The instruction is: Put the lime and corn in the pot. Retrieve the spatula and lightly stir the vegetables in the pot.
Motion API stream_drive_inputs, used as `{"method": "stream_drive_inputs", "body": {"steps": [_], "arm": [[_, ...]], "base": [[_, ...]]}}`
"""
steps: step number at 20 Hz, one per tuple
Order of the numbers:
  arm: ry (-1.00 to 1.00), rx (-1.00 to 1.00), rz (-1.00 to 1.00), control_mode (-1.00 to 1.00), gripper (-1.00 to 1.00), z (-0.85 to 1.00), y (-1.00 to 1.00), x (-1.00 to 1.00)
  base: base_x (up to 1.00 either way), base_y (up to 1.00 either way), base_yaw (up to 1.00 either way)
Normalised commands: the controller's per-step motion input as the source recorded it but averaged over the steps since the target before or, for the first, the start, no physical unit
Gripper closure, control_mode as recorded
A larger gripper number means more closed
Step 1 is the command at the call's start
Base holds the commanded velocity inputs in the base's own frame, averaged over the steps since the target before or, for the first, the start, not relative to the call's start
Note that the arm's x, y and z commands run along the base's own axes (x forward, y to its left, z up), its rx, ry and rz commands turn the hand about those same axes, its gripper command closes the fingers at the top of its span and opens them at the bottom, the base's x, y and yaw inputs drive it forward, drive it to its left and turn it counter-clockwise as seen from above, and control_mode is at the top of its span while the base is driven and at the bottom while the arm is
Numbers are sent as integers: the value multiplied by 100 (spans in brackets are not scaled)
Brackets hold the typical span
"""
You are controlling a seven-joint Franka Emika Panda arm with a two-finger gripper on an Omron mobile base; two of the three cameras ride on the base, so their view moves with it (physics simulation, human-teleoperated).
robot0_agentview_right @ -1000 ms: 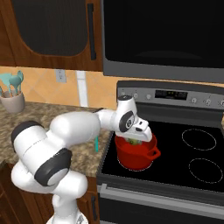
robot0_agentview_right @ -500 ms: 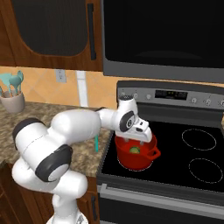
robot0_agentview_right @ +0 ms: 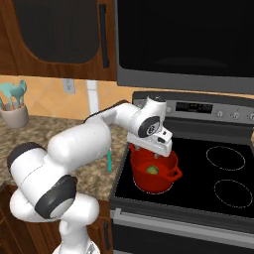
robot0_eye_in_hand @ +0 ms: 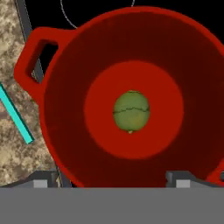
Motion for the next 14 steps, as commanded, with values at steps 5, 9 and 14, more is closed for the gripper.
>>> {"method": "stream_drive_inputs", "body": {"steps": [5,9,14], "arm": [[15,5,10,-100,-100,31,86,-60],[5,-16,9,-100,-100,-18,100,-40],[0,-11,5,-100,-100,-14,100,-22]], "base": [[0,0,0],[0,0,0],[0,0,0]]}}
